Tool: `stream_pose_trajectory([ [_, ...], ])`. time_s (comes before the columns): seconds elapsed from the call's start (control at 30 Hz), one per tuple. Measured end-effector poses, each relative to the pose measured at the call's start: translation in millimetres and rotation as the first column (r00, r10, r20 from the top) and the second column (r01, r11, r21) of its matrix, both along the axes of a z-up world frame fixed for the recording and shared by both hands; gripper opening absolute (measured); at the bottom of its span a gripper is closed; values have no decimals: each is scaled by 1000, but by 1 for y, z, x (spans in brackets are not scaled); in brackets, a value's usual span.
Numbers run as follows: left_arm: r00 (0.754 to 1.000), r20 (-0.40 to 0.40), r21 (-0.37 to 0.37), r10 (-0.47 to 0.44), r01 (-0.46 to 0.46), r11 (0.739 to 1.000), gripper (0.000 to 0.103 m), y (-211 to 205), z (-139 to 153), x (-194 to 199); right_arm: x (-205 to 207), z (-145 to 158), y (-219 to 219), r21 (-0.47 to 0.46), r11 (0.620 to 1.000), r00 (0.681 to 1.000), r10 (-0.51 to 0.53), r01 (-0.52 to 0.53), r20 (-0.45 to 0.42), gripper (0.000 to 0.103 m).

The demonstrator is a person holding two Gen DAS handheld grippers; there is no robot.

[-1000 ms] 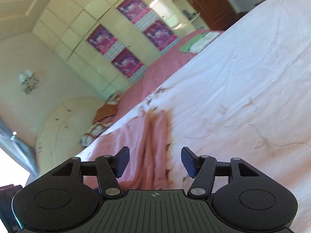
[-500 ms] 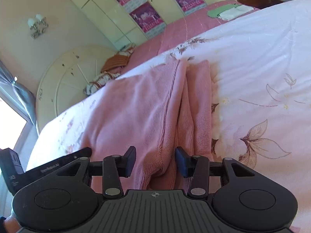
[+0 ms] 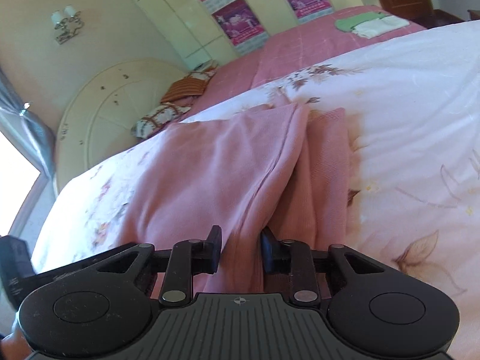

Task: Fold small clothes

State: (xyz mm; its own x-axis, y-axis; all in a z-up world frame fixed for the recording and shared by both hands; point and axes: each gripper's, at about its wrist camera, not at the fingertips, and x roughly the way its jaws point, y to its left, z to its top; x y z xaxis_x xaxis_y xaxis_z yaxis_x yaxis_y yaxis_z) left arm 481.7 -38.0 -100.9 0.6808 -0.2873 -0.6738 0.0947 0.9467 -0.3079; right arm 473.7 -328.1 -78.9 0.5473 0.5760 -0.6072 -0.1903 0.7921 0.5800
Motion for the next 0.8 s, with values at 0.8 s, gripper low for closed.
stream_pose_trajectory([
  [0.8, 996, 3, 113, -91, 90, 990, 80, -24, -4, 29, -3, -4, -32, -39, 999, 1000, -18, 19, 23, 11],
])
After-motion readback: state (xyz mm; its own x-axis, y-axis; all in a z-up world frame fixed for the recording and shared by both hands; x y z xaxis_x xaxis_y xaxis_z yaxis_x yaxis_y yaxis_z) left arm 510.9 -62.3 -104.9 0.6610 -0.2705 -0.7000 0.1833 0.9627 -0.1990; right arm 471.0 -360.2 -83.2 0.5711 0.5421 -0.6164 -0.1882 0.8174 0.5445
